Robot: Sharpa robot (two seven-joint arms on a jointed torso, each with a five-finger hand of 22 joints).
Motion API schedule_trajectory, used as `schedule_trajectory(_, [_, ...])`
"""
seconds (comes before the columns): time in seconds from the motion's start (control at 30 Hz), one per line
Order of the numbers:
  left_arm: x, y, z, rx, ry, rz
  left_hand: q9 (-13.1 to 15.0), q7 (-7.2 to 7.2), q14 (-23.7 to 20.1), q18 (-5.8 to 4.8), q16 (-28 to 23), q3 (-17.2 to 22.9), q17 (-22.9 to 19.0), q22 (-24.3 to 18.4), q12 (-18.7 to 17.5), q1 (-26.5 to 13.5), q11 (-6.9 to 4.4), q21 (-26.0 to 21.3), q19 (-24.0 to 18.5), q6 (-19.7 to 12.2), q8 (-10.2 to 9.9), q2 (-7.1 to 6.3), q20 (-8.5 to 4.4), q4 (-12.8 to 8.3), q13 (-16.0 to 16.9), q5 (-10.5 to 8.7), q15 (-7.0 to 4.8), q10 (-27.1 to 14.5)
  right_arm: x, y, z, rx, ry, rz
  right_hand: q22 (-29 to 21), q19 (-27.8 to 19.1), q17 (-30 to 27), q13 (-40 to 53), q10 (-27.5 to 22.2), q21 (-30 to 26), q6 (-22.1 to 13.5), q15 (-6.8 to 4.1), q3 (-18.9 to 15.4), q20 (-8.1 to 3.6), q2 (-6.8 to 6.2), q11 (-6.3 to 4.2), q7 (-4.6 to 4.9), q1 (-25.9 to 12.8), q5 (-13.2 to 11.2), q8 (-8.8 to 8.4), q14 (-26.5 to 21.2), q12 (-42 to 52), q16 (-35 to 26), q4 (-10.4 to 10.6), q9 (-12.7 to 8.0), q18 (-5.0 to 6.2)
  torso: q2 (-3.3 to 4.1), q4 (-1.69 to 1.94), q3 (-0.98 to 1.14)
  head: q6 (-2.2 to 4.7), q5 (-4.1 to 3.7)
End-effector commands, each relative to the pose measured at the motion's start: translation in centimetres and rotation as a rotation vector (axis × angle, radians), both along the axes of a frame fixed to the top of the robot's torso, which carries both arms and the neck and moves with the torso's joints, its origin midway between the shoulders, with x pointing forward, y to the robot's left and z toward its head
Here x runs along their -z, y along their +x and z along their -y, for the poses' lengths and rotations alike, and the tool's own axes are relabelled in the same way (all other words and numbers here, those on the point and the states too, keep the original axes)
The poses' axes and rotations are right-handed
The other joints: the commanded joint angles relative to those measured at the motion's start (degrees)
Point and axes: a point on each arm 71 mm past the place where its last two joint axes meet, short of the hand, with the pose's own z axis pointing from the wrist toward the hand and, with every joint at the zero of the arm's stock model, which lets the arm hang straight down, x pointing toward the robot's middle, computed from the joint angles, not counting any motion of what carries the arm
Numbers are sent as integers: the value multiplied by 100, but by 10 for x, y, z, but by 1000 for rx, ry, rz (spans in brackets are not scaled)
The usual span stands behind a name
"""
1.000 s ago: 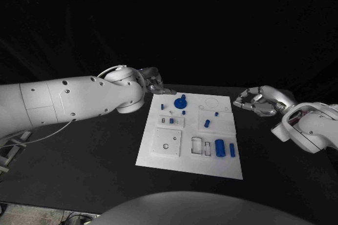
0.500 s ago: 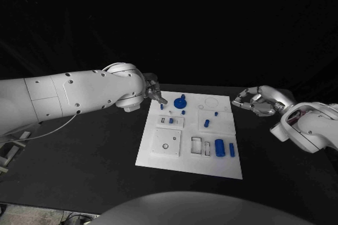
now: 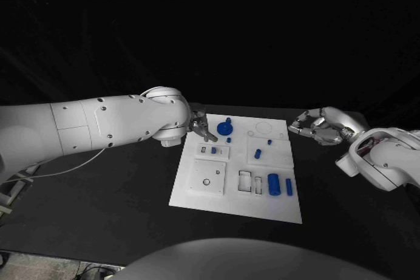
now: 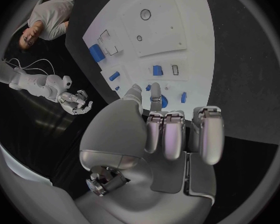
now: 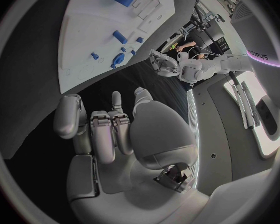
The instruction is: Assemble the parts on the task board
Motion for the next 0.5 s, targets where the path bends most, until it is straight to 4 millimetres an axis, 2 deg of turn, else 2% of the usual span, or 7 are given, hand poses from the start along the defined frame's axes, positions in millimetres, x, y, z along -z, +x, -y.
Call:
schedule_trajectory(0.03, [6,0,4,48,83,-64,-122,61,604,-52,14,-43,1510,1439,-20,-206,56,1,514,-11,-128,-13,2,5,1507,-133,40,617,1,0,-2,-15,-1,-11,855,13,1506,1492,602,-21,36,2,-9,11,40,-14,3,-43,36,0,588,-9,20,-7,-9,93,6,-9,-1,0,11])
schedule_trajectory(0.2, [13,4,11,61,141,-109,-332,95,604,-52,14,-41,1510,1441,-20,-554,92,1,515,57,-300,-26,39,9,1507,-214,76,617,1,0,-3,-17,-1,-14,856,16,1506,1492,602,-19,44,3,-9,11,45,-13,3,-45,45,3,588,-9,20,-7,-9,92,8,-5,0,0,8])
schedule_trajectory(0.4, [17,10,18,82,214,-121,-337,38,604,-49,14,-12,1510,1435,-20,-750,57,-10,508,311,-239,4,35,4,1507,-176,57,617,1,0,-3,-18,-1,-16,856,16,1506,1492,602,-21,52,4,-7,12,52,-12,3,-46,57,4,588,-9,20,-8,-9,92,3,-5,-1,0,14])
schedule_trajectory(0.5, [19,11,20,88,240,-115,-334,34,604,-43,14,-7,1510,1424,-20,-757,53,-28,495,321,-236,8,32,1,1507,-167,53,617,1,-1,-2,-18,-1,-16,856,16,1506,1492,602,-21,55,4,-7,13,55,-12,3,-45,65,4,588,-9,20,-9,-10,92,4,-5,-1,0,13])
